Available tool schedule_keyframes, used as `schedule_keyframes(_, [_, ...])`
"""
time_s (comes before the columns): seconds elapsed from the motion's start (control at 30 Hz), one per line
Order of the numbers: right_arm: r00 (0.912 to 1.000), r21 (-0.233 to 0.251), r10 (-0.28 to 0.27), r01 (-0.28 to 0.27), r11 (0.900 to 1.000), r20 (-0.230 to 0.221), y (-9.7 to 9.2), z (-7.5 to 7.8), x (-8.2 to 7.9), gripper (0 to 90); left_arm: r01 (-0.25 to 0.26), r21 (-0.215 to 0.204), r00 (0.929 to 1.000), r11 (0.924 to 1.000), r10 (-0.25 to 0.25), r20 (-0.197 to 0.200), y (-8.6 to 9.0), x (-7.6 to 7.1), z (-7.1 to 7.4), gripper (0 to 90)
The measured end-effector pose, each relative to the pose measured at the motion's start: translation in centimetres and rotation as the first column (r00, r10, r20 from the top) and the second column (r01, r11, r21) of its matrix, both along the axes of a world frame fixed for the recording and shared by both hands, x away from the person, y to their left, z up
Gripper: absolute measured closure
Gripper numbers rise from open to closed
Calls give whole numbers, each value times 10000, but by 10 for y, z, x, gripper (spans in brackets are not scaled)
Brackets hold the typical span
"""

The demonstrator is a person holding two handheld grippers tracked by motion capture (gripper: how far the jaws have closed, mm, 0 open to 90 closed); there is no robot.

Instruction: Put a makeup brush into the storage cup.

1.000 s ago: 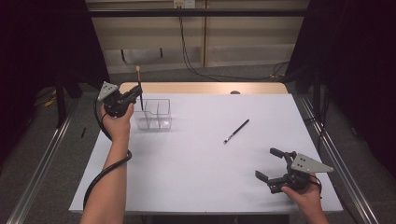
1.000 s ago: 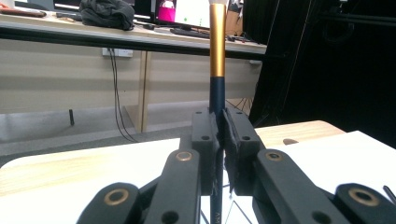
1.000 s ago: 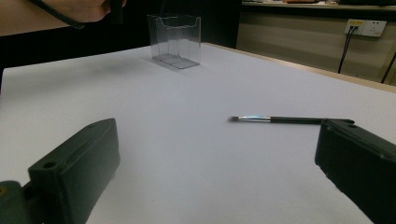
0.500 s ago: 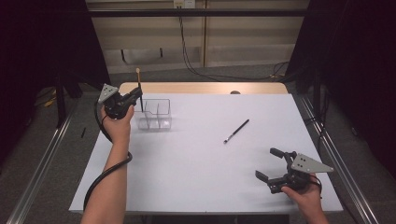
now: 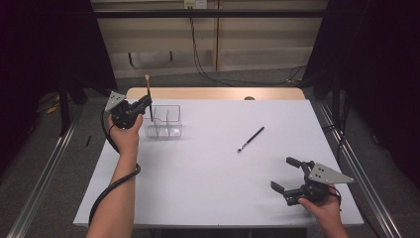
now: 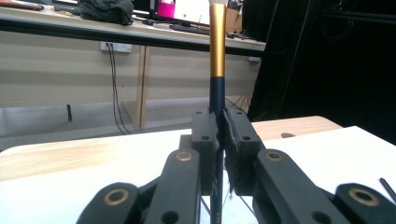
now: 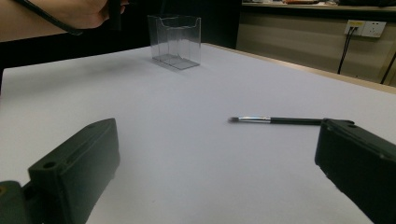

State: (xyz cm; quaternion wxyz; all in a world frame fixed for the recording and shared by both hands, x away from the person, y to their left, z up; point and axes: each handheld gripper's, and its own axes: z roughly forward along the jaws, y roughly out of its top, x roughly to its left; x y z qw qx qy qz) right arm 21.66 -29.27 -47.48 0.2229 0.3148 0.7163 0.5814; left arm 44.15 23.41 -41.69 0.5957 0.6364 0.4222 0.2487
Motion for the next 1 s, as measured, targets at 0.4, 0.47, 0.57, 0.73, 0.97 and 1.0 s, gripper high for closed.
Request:
schedule_keyframes(0.4, [10000,-7,16,-16,10000,-11,0,0,0,0,13,44,10000,10000,-13,-91,-2,-1,-3,834])
schedule_keyframes(0.47, [10000,4,18,-18,10000,-11,0,0,0,0,4,65,10000,10000,-3,-93,-2,-1,-3,834])
schedule_keyframes(0.57, [10000,26,5,-5,10000,-20,0,0,0,0,-16,29,9999,10000,17,-102,-2,-2,-3,834])
schedule_keyframes(0.73, [10000,8,31,-31,10000,-11,0,0,0,0,27,69,9999,10000,-26,-118,-1,-4,-4,834])
schedule_keyframes(0.97, [10000,16,31,-31,10000,-14,1,0,0,0,-19,88,9999,10000,21,-170,0,-5,-6,833])
schedule_keyframes(1.0, [10000,17,29,-29,10000,-15,1,0,0,0,-30,33,9998,10000,30,-196,0,-6,-6,833])
